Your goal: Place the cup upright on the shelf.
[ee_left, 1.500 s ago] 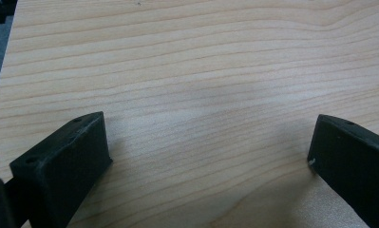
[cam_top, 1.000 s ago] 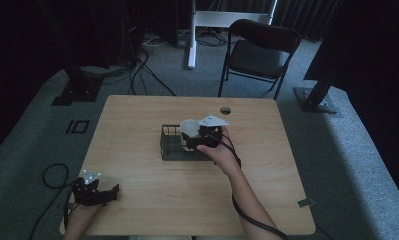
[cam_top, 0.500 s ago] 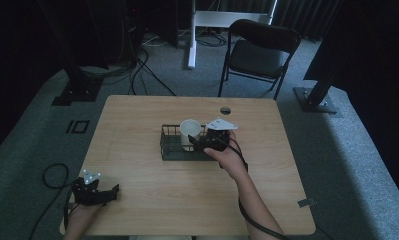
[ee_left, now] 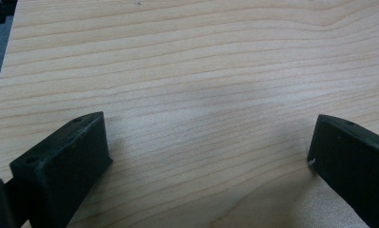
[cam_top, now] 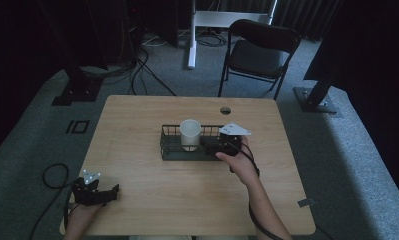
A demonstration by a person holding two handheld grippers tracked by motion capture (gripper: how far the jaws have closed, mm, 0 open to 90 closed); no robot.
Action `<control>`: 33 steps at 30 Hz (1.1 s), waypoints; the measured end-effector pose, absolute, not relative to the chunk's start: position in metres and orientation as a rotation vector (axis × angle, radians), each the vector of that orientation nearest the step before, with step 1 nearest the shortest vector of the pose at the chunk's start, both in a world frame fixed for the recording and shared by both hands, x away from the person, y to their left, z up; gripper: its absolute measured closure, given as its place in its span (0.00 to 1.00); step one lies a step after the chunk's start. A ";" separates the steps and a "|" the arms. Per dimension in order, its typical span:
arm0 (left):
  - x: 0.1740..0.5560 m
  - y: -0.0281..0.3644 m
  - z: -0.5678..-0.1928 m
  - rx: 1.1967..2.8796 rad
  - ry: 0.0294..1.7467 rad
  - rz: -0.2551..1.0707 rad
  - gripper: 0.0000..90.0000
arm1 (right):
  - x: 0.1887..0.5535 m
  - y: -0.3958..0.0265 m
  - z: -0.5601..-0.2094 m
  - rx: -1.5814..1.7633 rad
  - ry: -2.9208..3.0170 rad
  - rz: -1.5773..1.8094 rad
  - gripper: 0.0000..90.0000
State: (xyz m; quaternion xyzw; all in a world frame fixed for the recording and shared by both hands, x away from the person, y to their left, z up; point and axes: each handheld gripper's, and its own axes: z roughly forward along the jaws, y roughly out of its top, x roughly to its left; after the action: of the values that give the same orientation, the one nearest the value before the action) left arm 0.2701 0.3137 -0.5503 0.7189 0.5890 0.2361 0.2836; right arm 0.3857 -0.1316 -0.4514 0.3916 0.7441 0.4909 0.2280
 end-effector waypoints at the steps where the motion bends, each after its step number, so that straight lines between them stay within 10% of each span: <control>1: 0.270 0.314 -0.550 1.924 1.576 0.632 0.00 | 0.386 -0.132 -0.451 1.078 2.049 1.352 0.14; 33: 0.270 0.314 -0.550 1.924 1.576 0.632 0.00 | 0.354 -0.210 -0.503 1.259 1.969 1.289 0.14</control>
State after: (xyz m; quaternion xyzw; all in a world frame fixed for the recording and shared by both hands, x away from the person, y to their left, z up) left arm 0.2701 0.3137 -0.5504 0.7189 0.5890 0.2362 0.2836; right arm 0.3538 -0.2096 -0.5033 0.4585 0.7173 0.4695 0.2342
